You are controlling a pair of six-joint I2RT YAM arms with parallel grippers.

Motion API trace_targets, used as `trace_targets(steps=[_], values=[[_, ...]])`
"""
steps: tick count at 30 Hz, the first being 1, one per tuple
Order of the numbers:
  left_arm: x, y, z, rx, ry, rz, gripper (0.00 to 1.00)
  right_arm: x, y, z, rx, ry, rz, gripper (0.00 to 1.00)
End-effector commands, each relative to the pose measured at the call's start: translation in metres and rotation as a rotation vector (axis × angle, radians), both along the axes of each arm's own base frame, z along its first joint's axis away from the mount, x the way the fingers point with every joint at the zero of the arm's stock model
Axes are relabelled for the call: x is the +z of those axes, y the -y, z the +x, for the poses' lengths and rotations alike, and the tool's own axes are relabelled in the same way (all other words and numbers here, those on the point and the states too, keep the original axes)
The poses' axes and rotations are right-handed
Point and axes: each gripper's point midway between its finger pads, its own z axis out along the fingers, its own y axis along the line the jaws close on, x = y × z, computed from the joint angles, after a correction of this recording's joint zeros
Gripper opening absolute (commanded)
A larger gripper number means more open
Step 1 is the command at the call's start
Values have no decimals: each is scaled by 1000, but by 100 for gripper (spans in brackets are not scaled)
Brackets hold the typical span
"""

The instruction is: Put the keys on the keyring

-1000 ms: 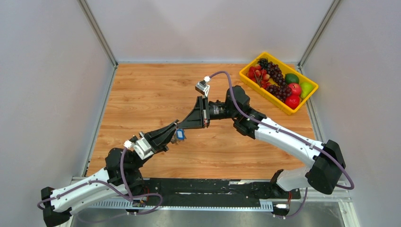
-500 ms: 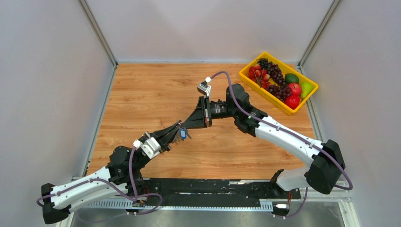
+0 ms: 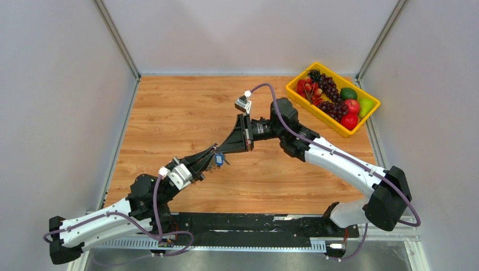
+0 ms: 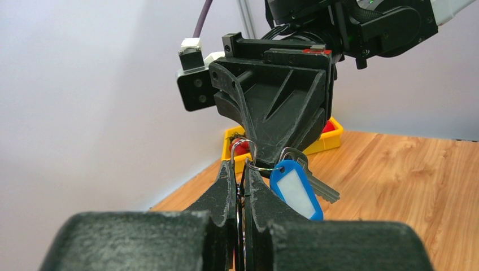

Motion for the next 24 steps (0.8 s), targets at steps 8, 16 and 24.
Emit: trace_targets(steps=[8,16,24], values=[[-11,31,-33,-203,8,87,0,81,2,37,-189,176,193,0],[-14,31,-31,-195,-4,89,0,96,7,33,-193,208,222,0],[-11,30,-30,-188,-6,79,0,97,12,29,-202,223,228,0]])
